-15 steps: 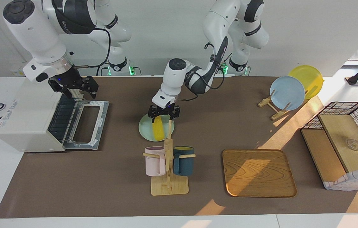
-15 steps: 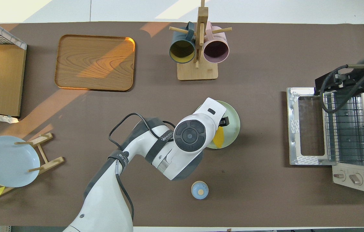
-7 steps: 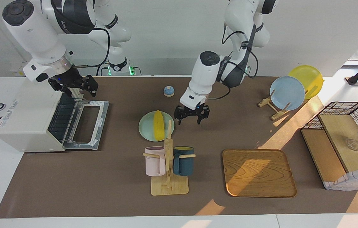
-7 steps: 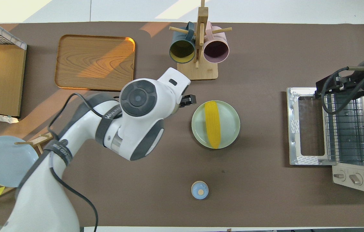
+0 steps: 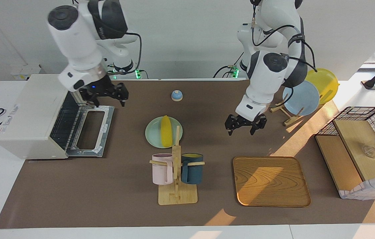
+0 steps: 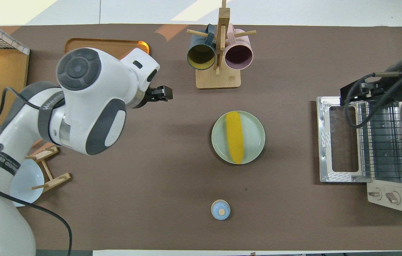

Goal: Put corn in oven

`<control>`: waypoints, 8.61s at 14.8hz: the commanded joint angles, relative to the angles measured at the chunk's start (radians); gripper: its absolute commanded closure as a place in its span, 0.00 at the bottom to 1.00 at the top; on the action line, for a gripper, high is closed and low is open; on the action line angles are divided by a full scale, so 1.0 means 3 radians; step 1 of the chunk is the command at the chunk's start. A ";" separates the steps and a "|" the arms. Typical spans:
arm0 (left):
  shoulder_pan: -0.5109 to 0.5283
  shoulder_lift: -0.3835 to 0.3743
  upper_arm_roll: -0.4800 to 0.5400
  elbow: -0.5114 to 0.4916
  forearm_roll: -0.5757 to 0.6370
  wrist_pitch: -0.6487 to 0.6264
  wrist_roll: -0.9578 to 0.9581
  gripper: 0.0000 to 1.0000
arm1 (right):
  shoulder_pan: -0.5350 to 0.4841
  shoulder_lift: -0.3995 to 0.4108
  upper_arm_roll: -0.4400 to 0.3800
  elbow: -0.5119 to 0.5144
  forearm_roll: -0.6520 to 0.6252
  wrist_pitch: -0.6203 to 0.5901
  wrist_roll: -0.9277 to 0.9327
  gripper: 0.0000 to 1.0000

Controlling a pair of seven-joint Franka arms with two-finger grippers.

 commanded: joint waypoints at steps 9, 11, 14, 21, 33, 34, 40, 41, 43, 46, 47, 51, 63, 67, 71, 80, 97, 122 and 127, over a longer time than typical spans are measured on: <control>0.0563 -0.0619 -0.0004 0.0145 0.0274 -0.1194 0.0753 0.00 | 0.0957 0.0335 0.0005 -0.0840 0.0010 0.1651 0.1057 0.00; 0.0568 -0.0680 -0.0004 0.0140 0.0289 -0.1353 0.0753 0.00 | 0.1059 0.0447 0.0005 -0.0913 0.0010 0.1831 0.1108 0.00; 0.0593 -0.0762 -0.0009 0.0140 0.0346 -0.1456 0.0758 0.00 | 0.1101 0.0555 0.0005 -0.0918 0.0010 0.1862 0.1170 0.00; 0.0823 -0.0875 -0.0132 0.0084 0.0336 -0.1502 0.1253 0.00 | 0.1167 0.0729 0.0005 -0.1071 0.0005 0.2092 0.1165 0.33; 0.0951 -0.0803 -0.0326 0.0247 0.0105 -0.1640 0.0743 0.00 | 0.1167 0.0693 0.0005 -0.1404 0.0005 0.2271 0.1129 1.00; 0.0951 -0.0803 -0.0321 0.0242 0.0105 -0.1640 0.0743 0.00 | 0.1167 0.0693 0.0000 -0.1404 0.0005 0.2261 0.1129 1.00; 0.0946 -0.0813 -0.0316 0.0222 0.0116 -0.1650 0.0753 0.00 | 0.1121 0.0683 -0.0015 -0.0970 -0.0245 0.1598 0.1124 1.00; 0.0946 -0.0813 -0.0316 0.0217 0.0116 -0.1650 0.0753 0.00 | 0.1121 0.0642 -0.0020 -0.0903 -0.0332 0.1460 0.1124 1.00; 0.0946 -0.0829 -0.0321 0.0211 0.0116 -0.1650 0.0753 0.00 | 0.1040 0.0576 -0.0036 -0.0790 -0.0445 0.1255 0.1109 1.00; 0.0941 -0.0854 -0.0316 0.0161 0.0126 -0.1656 0.0738 0.00 | 0.0856 0.0413 -0.0041 -0.0729 -0.0496 0.0927 0.0859 1.00; 0.0936 -0.0864 -0.0316 0.0135 0.0131 -0.1666 0.0728 0.00 | 0.0779 0.0331 -0.0041 -0.0734 -0.0537 0.0840 0.0762 1.00; 0.0936 -0.0885 -0.0316 0.0125 0.0131 -0.1656 0.0743 0.00 | 0.0427 0.0202 -0.0041 -0.0744 -0.0537 0.0579 0.0383 1.00; 0.0936 -0.0895 -0.0321 0.0130 0.0131 -0.1645 0.0718 0.00 | -0.0218 0.0059 -0.0036 -0.1076 -0.0864 0.0237 -0.0185 1.00; 0.0992 -0.0905 -0.0311 0.0135 0.0126 -0.1656 0.0723 0.00 | -0.0524 0.0023 -0.0031 -0.1183 -0.0875 0.0241 -0.0486 1.00; 0.0997 -0.0905 -0.0301 0.0135 0.0131 -0.1656 0.0728 0.00 | -0.0796 -0.0063 -0.0031 -0.1433 -0.0875 0.0409 -0.0757 1.00; 0.0997 -0.0905 -0.0301 0.0135 0.0131 -0.1656 0.0728 0.00 | -0.1062 -0.0130 -0.0031 -0.1746 -0.0859 0.0788 -0.0993 1.00; 0.0997 -0.0905 -0.0301 0.0135 0.0131 -0.1656 0.0728 0.00 | -0.1154 -0.0151 -0.0026 -0.1777 -0.0824 0.0738 -0.1060 0.64; 0.0997 -0.0905 -0.0301 0.0135 0.0126 -0.1656 0.0728 0.00 | -0.0679 0.0095 0.0036 -0.2058 -0.0399 0.1714 -0.0359 1.00; 0.0997 -0.0905 -0.0301 0.0135 0.0131 -0.1656 0.0728 0.00 | -0.0679 0.0079 0.0036 -0.2145 -0.0399 0.1760 -0.0359 1.00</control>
